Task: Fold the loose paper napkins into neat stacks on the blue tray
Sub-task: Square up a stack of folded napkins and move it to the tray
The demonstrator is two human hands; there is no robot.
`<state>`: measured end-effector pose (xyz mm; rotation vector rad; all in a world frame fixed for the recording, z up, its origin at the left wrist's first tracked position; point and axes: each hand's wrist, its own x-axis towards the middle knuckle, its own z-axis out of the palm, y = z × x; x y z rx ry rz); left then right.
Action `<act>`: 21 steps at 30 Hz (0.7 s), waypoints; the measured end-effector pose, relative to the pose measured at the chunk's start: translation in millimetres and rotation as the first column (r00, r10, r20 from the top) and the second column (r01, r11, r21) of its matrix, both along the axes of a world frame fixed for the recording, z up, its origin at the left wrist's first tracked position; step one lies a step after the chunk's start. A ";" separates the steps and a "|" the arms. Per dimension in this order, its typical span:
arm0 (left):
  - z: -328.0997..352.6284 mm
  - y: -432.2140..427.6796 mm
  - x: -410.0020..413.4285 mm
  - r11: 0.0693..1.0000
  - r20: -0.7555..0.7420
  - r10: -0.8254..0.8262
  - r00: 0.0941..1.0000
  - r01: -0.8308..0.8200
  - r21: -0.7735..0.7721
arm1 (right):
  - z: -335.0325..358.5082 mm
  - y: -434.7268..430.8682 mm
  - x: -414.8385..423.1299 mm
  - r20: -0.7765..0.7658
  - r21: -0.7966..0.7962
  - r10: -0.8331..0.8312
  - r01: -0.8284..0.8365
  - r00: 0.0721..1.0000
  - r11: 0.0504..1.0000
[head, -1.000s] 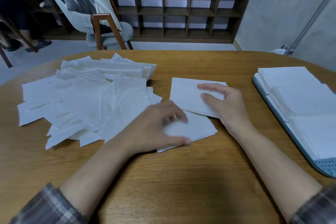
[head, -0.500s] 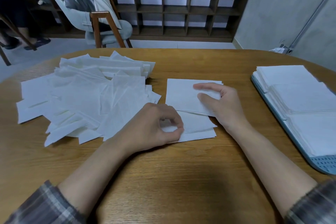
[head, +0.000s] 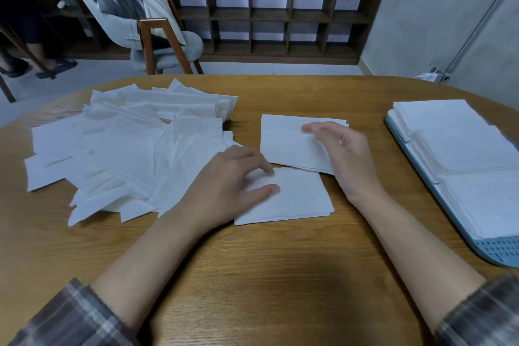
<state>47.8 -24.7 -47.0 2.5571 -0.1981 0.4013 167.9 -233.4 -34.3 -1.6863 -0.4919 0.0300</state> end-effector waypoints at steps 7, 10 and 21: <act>5.1 2.5 0.0 0.989 -0.104 -0.063 0.993 0.048 -0.140 | 0.0 -1.6 1.0 0.094 -0.066 -0.033 0.040 0.995 0.997; 5.8 3.1 0.1 0.981 -0.114 -0.057 0.992 0.034 -0.190 | 0.1 -1.7 0.6 0.090 -0.062 -0.031 0.037 0.995 0.997; 1.5 -1.4 0.9 0.991 -0.084 -0.017 0.996 0.005 -0.134 | -0.4 0.7 -1.8 0.086 -0.081 -0.011 0.019 0.996 0.997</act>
